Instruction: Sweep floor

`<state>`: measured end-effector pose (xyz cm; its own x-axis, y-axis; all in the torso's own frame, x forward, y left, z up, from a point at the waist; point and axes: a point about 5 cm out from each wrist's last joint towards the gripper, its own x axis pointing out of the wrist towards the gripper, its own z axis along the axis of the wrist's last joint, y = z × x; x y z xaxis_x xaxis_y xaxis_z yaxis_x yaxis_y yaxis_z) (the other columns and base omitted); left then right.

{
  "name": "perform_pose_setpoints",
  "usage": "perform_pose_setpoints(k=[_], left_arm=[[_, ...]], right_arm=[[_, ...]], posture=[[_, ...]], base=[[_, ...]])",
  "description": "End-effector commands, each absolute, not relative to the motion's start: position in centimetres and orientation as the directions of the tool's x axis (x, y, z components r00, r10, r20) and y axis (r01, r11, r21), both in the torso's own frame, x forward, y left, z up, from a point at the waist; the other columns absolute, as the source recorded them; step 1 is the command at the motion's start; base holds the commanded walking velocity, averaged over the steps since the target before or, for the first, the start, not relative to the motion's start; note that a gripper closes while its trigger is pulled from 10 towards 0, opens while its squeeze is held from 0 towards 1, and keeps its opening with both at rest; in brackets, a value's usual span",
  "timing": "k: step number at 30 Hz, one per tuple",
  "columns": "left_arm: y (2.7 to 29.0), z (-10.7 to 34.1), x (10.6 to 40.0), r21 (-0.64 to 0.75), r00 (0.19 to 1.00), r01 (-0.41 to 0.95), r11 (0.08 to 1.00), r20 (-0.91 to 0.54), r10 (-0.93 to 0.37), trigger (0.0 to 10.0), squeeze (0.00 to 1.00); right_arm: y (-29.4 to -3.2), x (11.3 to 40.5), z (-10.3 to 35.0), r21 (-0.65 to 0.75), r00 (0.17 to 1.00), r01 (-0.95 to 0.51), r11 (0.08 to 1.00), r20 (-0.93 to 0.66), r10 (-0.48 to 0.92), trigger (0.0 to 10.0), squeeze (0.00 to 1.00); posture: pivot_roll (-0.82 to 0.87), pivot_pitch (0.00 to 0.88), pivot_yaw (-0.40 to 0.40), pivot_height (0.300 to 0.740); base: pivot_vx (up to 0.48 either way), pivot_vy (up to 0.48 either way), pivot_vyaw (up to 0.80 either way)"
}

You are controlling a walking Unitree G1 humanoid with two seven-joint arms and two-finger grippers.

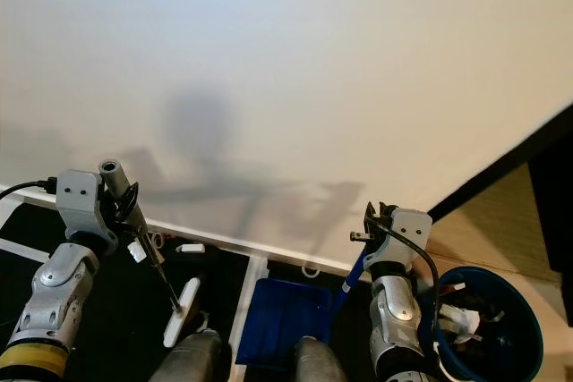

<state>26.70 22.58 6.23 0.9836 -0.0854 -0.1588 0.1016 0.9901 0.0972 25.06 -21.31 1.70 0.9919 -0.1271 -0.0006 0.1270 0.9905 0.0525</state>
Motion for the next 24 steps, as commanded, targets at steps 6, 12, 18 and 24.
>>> perform_pose_setpoints(k=[6, 12, 18, 24], left_arm=[[23.9, 6.8, 26.6, 0.220, 0.991, 0.068, 0.973, -0.132, -0.040, 10.0, 0.00], [26.4, 8.5, 26.9, 0.257, 0.996, -0.039, 0.966, -0.065, 0.058, 10.0, 0.00], [27.7, 10.0, 26.9, 0.216, 0.995, -0.095, 0.972, 0.005, 0.097, 10.0, 0.00], [27.5, 10.1, 27.4, 0.150, 0.998, -0.065, 0.987, -0.006, 0.066, 10.0, 0.00]], right_arm=[[-22.0, 24.1, 0.9, 0.055, 0.985, 0.169, 0.984, -0.038, -0.167, 0.0, 0.00], [-20.9, 24.9, 1.3, 0.086, 0.991, 0.133, 0.987, -0.017, -0.132, 0.0, 0.00], [-19.3, 26.6, 2.4, 0.117, 0.998, 0.040, 0.992, 0.035, -0.044, 0.0, 0.00], [-18.4, 29.5, 4.8, 0.095, 0.994, -0.035, 0.995, 0.103, 0.026, 0.0, 0.00]], posture=[[0.12, 0.109, -0.025, 0.740], [0.14, 0.134, -0.021, 0.740], [0.17, 0.175, -0.005, 0.740], [0.18, 0.185, -0.006, 0.740]], base=[[0.000, 0.000, 0.00], [0.000, 0.000, 0.00], [0.000, 0.000, 0.00], [0.000, 0.000, 0.00]])
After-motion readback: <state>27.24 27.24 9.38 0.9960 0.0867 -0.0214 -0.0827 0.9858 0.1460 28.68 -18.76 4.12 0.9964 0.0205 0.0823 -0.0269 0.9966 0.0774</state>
